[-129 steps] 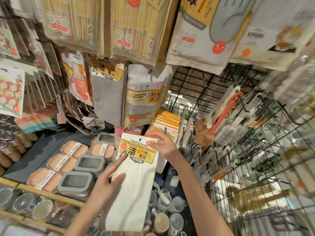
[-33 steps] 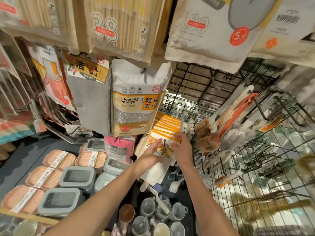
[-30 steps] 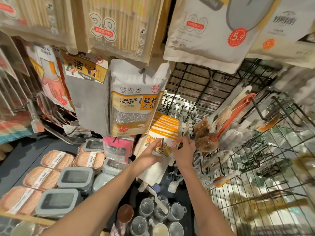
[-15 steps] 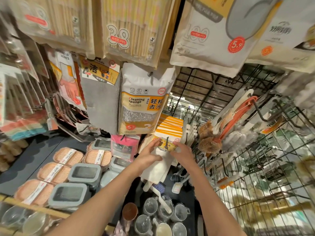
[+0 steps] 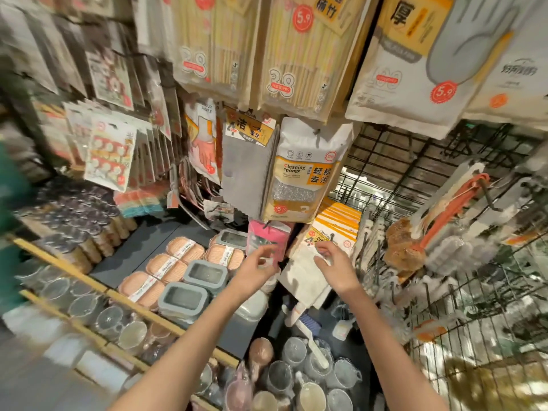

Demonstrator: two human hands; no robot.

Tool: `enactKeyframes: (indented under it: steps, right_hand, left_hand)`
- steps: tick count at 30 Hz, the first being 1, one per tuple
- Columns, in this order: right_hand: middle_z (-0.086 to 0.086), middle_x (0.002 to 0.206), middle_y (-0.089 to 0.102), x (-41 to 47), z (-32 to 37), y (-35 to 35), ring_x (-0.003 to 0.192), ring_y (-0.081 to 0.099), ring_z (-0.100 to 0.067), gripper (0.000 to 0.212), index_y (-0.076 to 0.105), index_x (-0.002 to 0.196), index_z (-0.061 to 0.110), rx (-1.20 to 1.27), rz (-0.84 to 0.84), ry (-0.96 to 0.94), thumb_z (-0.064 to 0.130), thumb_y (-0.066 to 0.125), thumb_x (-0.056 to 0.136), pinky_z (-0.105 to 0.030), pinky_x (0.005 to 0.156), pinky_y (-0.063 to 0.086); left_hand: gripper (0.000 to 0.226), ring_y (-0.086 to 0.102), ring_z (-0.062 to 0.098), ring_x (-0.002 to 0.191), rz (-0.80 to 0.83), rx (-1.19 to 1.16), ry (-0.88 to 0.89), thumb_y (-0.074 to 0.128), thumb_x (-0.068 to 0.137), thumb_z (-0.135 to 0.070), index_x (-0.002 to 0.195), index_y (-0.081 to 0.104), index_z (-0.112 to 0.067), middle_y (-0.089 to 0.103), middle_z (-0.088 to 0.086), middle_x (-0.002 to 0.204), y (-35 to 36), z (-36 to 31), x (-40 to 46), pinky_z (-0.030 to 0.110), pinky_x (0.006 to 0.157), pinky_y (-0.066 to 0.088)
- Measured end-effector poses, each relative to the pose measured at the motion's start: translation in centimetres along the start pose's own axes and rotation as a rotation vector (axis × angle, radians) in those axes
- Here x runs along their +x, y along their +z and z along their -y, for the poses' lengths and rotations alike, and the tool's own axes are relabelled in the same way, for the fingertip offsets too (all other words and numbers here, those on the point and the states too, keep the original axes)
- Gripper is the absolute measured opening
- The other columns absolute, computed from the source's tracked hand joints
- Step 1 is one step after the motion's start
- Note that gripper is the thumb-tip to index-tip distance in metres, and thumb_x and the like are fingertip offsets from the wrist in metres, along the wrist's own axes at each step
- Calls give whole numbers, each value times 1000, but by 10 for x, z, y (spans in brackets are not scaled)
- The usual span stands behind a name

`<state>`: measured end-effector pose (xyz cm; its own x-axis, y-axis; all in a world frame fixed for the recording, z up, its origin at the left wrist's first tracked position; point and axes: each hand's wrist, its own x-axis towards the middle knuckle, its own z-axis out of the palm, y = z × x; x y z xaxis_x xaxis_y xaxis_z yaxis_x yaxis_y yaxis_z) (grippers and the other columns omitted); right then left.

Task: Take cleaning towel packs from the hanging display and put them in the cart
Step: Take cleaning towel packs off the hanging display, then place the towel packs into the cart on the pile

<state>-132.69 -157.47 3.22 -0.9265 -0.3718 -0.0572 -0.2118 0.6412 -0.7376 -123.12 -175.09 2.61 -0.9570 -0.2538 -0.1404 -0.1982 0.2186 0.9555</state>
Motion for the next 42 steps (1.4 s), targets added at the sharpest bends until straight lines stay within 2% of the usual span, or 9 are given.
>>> enactKeyframes:
  steps: [3, 9, 16, 20, 23, 27, 31, 36, 42]
  right_hand:
    - [0, 128, 53, -14, 29, 25, 123, 44, -18, 33, 53, 126, 18, -76, 53, -138, 20, 55, 93, -35, 105, 35]
    - [-8, 126, 54, -38, 96, 93, 125, 41, -26, 37, 54, 126, 15, -228, 190, -375, 25, 58, 91, -33, 102, 32]
    - [0, 143, 42, -75, 187, 192, 135, 29, -17, 50, 40, 139, 21, -314, 420, -677, 40, 50, 94, -33, 110, 28]
    - [4, 150, 33, -105, 248, 250, 141, 22, -14, 55, 34, 143, 22, -334, 493, -853, 44, 47, 95, -30, 115, 16]
    - [3, 148, 37, -132, 294, 294, 139, 26, -15, 57, 35, 142, 22, -343, 528, -1005, 48, 48, 93, -36, 115, 21]
    - [3, 150, 34, -175, 350, 359, 141, 24, -16, 60, 33, 144, 22, -360, 617, -1128, 49, 47, 93, -40, 116, 20]
    - [1, 150, 35, -216, 407, 426, 142, 23, -17, 61, 34, 143, 21, -371, 682, -1215, 50, 49, 92, -44, 115, 21]
    - [-2, 151, 33, -270, 481, 504, 142, 24, -19, 66, 33, 145, 18, -395, 721, -1349, 56, 44, 91, -45, 114, 22]
    - [-2, 151, 34, -337, 532, 580, 143, 23, -20, 63, 36, 143, 18, -352, 807, -1438, 49, 52, 90, -47, 114, 23]
  left_hand:
    - [41, 48, 15, 114, -82, 185, 32, 55, 86, -7, 125, 52, -20, 52, -1, 117, -30, 5, -28, 20, 88, 34]
    - [48, 41, 21, 126, -359, 444, -34, 55, 86, -16, 132, 47, -25, 48, 2, 134, -100, 30, -97, 33, 104, 33]
    - [50, 39, 24, 128, -647, 608, -277, 54, 86, -29, 135, 44, -32, 45, 0, 136, -187, 76, -199, 36, 105, 33]
    - [65, 35, 23, 132, -813, 640, -392, 39, 72, -50, 135, 45, -31, 42, 1, 141, -238, 90, -268, 32, 108, 26]
    - [60, 32, 21, 133, -917, 657, -444, 54, 78, -44, 135, 43, -35, 40, -1, 141, -275, 104, -318, 36, 111, 26]
    - [68, 32, 22, 134, -1049, 641, -525, 42, 70, -50, 136, 42, -35, 41, 0, 141, -328, 124, -379, 42, 110, 27]
    - [62, 33, 21, 133, -1161, 609, -578, 49, 76, -46, 137, 42, -35, 41, 1, 141, -386, 147, -436, 44, 110, 26]
    - [65, 39, 23, 129, -1339, 578, -631, 45, 70, -48, 133, 49, -31, 48, 2, 135, -458, 173, -507, 43, 108, 30]
    - [61, 42, 24, 127, -1397, 522, -734, 53, 74, -45, 132, 51, -29, 50, 4, 132, -506, 214, -581, 43, 105, 34]
